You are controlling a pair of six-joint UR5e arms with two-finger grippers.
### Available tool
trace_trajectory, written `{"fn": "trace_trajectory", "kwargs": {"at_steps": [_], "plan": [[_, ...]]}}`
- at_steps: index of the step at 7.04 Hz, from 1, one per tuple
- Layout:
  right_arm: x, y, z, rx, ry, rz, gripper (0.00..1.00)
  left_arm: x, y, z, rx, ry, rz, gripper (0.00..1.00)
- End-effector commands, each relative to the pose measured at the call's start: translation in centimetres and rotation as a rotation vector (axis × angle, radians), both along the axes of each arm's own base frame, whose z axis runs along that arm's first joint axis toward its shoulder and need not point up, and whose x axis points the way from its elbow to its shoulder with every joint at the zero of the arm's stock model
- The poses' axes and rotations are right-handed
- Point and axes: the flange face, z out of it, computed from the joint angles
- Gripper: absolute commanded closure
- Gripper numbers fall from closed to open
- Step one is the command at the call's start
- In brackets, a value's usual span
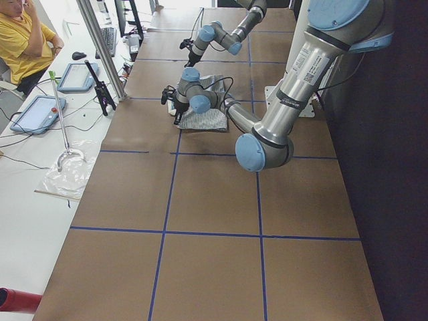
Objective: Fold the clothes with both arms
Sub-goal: 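Release the hem and draw both grippers back from the shirt, then grasp the folded shirt's edge nearest the left gripper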
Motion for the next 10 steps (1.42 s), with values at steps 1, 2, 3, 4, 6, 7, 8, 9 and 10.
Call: {"fn": "trace_trajectory", "kwargs": {"at_steps": [1, 2, 3, 4, 6, 7, 8, 9, 10], "plan": [[2.5, -1.8, -0.6, 0.023, 0.003, -0.123, 0.0, -2.9, 3.3, -1.4, 0.063, 0.043, 0.052, 0.0], [5.4, -3.6, -0.4, 0.029, -0.011, -0.233, 0.0, -4.1, 5.1, -1.8, 0.075, 0.074, 0.082, 0.0], [8.1, -4.5, 0.1, 0.061, -0.002, -0.302, 0.0, -2.5, 9.4, -2.3, 0.076, 0.102, 0.133, 0.0], [9.3, -4.0, 1.0, 0.076, 0.008, -0.32, 0.0, -1.1, 13.0, -1.1, 0.025, 0.118, 0.154, 0.0], [9.5, -3.8, 0.8, 0.08, 0.006, -0.32, 0.0, 2.6, 18.1, 1.1, -0.054, 0.132, 0.128, 0.18], [9.5, -3.8, 0.8, 0.081, 0.005, -0.318, 0.0, 3.5, 19.7, 1.8, -0.082, 0.143, 0.124, 0.32], [9.5, -3.8, 1.1, 0.078, 0.009, -0.319, 0.0, 4.2, 20.7, 2.7, -0.107, 0.135, 0.116, 0.38], [9.6, -3.7, 1.4, 0.075, 0.011, -0.319, 0.0, 4.4, 21.2, 2.9, -0.113, 0.133, 0.112, 0.41], [9.6, -3.7, 1.2, 0.077, 0.009, -0.319, 0.0, 4.4, 21.3, 2.7, -0.113, 0.136, 0.113, 0.43]]}}
